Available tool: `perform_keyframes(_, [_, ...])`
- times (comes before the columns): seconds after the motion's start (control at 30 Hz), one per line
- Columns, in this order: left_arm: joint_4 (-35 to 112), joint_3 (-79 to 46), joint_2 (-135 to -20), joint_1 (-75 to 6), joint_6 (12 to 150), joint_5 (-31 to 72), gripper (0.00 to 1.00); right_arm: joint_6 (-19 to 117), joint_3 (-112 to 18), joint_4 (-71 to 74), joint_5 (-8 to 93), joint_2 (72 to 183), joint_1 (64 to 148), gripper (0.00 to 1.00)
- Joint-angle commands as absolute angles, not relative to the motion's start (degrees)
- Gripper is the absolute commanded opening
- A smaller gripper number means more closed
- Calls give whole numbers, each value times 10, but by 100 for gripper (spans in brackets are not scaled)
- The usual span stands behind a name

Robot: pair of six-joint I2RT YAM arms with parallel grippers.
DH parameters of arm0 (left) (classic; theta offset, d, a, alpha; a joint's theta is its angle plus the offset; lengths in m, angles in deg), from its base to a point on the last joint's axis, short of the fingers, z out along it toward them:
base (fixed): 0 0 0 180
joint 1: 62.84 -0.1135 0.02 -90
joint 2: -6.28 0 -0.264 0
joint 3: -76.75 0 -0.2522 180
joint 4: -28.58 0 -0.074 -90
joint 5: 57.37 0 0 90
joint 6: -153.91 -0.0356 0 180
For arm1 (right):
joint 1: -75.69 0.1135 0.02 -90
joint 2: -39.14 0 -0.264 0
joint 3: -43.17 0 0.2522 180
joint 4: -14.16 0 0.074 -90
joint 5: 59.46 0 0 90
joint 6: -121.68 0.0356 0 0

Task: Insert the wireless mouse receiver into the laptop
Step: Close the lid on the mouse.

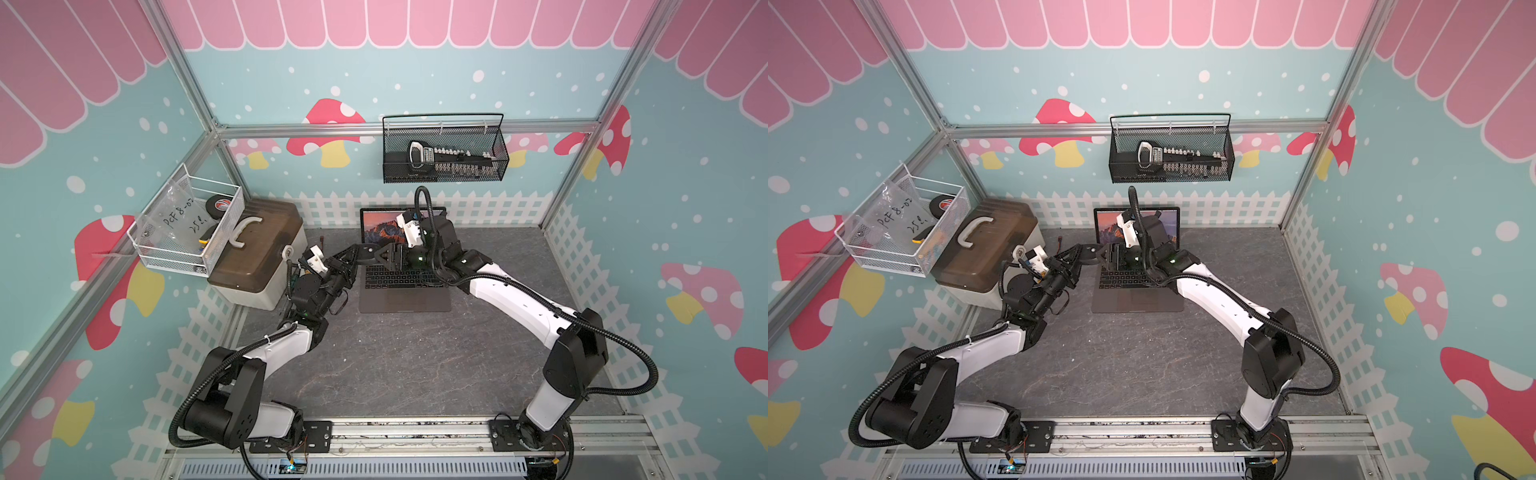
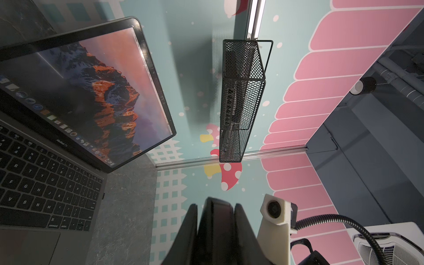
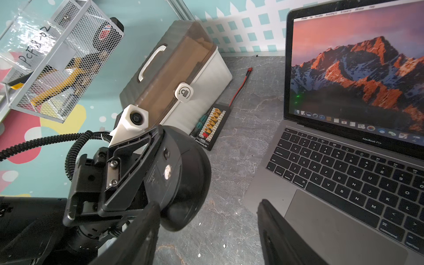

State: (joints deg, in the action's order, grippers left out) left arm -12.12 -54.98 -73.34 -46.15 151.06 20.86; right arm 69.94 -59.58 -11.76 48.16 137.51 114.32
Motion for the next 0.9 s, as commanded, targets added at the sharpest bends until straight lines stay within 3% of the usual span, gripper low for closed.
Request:
perform_keyframes(0.0, [-150, -559, -726, -460, 1505, 205, 0, 694, -578, -113, 463, 1342, 1145, 70])
perform_keyframes(0.17, [-153, -557, -731, -461, 1507, 201, 0, 716, -519, -52, 437, 1315, 1146, 66])
perform_keyframes(0.33, [-153, -557, -731, -462, 1507, 200, 0, 722, -521, -36, 459, 1321, 1145, 38])
perform_keyframes(0.5, [-155, -559, -732, -461, 1509, 202, 0, 722, -527, -23, 479, 1320, 1146, 1])
perform_keyframes(0.87, [-156, -559, -734, -461, 1509, 201, 0, 722, -537, -5, 514, 1327, 1148, 0])
